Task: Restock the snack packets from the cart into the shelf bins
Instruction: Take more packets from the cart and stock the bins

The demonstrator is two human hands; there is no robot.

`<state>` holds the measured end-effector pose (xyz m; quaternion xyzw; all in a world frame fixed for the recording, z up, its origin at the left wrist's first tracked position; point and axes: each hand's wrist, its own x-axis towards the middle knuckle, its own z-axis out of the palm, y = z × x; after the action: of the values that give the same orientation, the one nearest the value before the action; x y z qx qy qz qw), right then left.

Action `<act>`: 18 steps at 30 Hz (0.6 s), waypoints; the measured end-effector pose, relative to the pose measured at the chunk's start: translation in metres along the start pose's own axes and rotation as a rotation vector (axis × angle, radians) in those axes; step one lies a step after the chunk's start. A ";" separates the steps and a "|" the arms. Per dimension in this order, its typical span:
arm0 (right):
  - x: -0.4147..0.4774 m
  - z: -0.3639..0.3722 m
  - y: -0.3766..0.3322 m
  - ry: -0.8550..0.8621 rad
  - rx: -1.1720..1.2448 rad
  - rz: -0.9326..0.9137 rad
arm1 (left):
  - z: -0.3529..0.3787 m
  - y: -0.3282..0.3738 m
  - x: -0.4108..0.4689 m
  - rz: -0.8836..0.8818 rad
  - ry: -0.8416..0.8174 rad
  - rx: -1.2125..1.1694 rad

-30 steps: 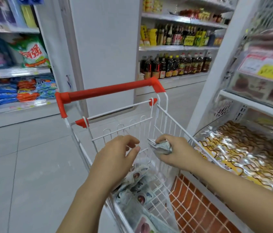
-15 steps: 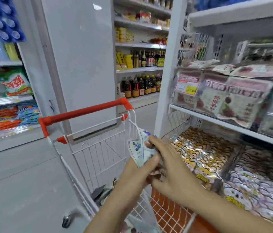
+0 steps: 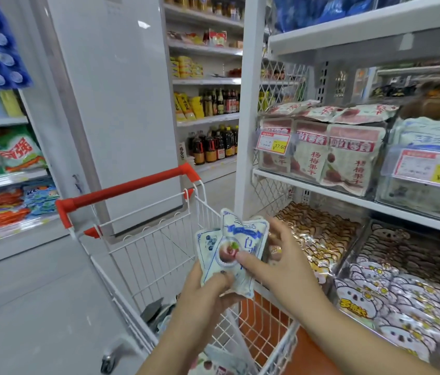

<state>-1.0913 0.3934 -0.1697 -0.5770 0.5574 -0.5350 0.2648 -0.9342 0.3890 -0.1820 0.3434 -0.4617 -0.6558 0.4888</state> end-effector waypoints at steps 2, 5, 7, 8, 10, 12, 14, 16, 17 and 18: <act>-0.001 0.006 0.004 -0.030 0.178 0.070 | 0.000 -0.002 -0.002 0.008 0.028 0.018; -0.003 0.013 0.008 -0.013 0.367 0.124 | 0.001 -0.001 -0.003 0.031 0.022 0.023; -0.002 0.015 0.007 -0.003 0.443 0.144 | 0.001 -0.004 -0.003 0.044 0.017 0.032; -0.002 0.017 0.006 -0.016 0.457 0.147 | 0.001 -0.006 -0.004 0.049 0.011 0.042; -0.003 0.021 0.002 -0.058 0.457 0.159 | 0.003 -0.008 -0.006 0.060 -0.016 0.084; -0.003 0.023 0.002 -0.073 0.477 0.172 | 0.003 -0.009 -0.008 0.055 -0.084 0.075; -0.001 0.021 0.007 -0.039 0.521 0.194 | -0.002 -0.004 -0.007 -0.016 -0.152 -0.065; 0.002 0.015 0.014 0.008 0.571 0.222 | -0.014 0.006 -0.005 -0.109 -0.204 -0.212; 0.003 0.012 0.017 0.023 0.580 0.225 | -0.020 0.011 -0.004 -0.146 -0.216 -0.233; 0.004 0.010 0.020 0.026 0.565 0.226 | -0.026 0.014 -0.001 -0.173 -0.209 -0.204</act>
<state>-1.0905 0.3821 -0.1887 -0.4079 0.4505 -0.6434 0.4656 -0.9057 0.3820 -0.1775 0.2602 -0.4097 -0.7710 0.4123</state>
